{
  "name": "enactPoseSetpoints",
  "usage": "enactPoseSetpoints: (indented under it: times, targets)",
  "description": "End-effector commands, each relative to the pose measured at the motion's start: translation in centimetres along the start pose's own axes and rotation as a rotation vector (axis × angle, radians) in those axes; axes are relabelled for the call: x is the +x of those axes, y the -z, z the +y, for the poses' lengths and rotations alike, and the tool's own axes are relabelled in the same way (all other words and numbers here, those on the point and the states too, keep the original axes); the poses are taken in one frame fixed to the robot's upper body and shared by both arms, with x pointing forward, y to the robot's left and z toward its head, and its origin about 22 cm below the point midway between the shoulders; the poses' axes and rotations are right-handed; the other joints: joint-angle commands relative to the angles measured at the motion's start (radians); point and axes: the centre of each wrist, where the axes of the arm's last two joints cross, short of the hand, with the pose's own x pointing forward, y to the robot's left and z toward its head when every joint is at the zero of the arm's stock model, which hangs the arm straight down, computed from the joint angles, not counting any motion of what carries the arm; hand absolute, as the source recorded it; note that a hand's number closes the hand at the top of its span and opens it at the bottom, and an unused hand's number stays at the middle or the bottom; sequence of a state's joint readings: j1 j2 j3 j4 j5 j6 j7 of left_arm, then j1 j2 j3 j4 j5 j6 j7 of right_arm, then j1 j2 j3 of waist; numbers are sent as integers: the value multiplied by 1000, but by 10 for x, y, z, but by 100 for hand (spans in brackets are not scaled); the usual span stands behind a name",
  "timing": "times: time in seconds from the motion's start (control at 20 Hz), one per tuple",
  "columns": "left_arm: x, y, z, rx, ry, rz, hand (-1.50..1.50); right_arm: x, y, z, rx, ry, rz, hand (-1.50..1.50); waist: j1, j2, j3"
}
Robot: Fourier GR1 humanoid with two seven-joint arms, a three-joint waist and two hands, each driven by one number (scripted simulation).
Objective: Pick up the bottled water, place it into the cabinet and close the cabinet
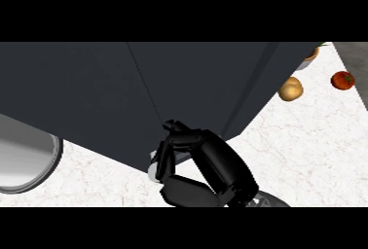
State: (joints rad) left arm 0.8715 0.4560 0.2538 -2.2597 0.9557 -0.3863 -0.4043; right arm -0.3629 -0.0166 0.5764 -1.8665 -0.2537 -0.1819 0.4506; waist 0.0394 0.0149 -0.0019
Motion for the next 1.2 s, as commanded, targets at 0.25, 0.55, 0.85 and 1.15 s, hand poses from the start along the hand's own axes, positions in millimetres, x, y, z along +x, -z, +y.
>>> enactPoseSetpoints:
  times: [0.25, 0.55, 0.85, 1.15]
  targets:
    - [25, -12, 9, -5, -6, -14, -150, 22, 47, -60, -27, 86, -118, 150, -1, -13, 3]
    - [27, -22, 23, 12, 1, -12, -150, 33, 67, -107, 9, 66, -79, 150, -7, -12, 3]
    - [23, -30, 26, 22, 7, -17, -150, 36, 90, -134, 43, 39, -69, 150, -7, -9, 2]
    - [39, -25, 25, 13, -7, -3, -150, 39, 121, -106, 65, 50, -27, 150, -6, -13, 2]
